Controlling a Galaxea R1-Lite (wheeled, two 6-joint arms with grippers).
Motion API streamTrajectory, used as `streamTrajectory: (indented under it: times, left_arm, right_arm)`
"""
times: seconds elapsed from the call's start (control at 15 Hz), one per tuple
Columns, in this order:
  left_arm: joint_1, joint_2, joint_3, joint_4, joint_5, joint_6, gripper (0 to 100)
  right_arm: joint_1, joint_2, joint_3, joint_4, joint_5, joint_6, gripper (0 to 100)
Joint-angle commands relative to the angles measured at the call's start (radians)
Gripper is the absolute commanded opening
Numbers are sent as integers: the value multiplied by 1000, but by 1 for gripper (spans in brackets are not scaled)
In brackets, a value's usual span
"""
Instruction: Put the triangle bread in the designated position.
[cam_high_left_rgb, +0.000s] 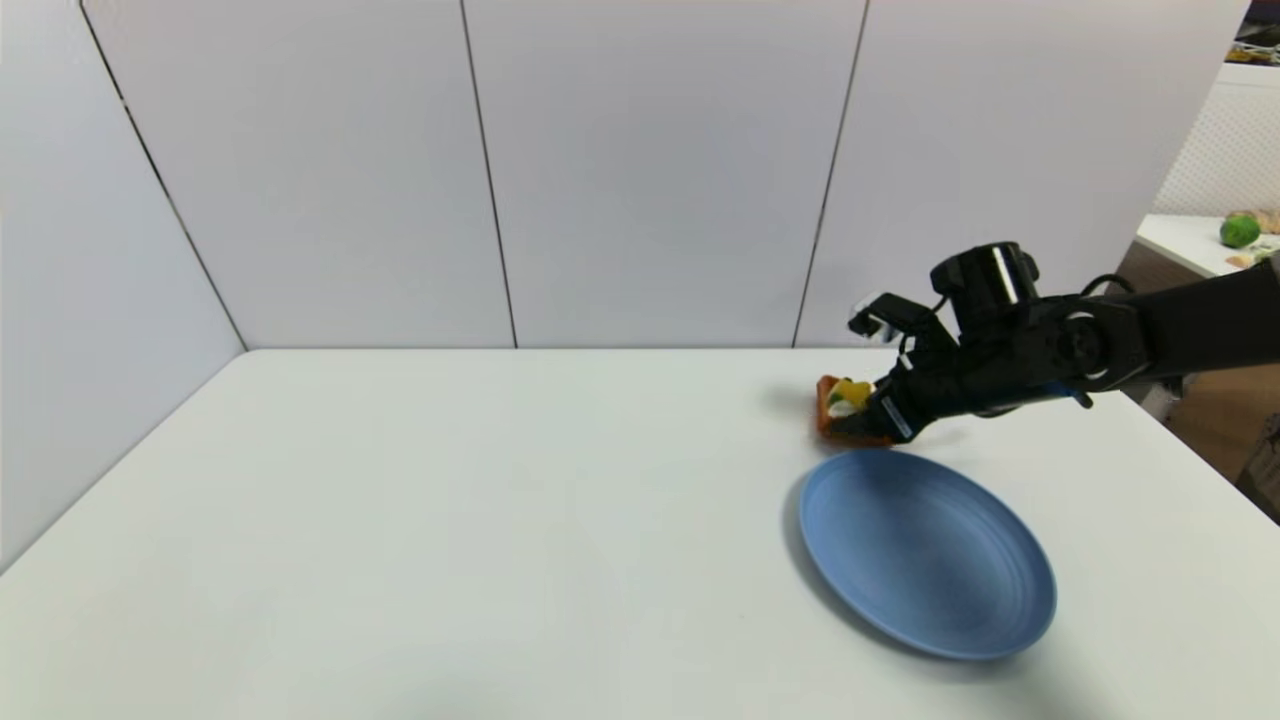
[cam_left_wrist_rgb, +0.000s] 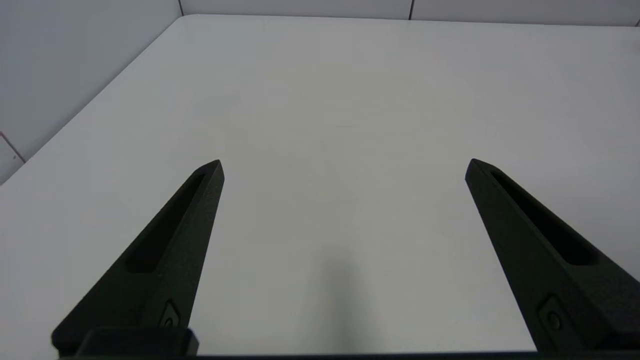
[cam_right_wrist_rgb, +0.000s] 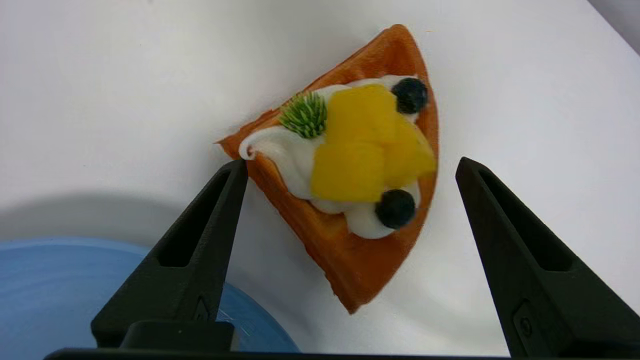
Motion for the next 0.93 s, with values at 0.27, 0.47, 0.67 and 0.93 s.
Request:
streamTrajectory:
  times: [0.27,0.47,0.67,0.93]
  left_arm:
    - [0,0,0,-2,0,0,100]
    - [0,0,0,1,0,0,100]
    - [0,0,0,-2,0,0,100]
    - [0,0,0,1,0,0,100]
  right_arm:
    - [-24,-310,-1,236,-60,49,100]
    - [-29,-494,51,382,-113,228,100]
    - [-29,-746,275,380,-253,401,100]
    - [-113,-1134,588,342,-299,480,100]
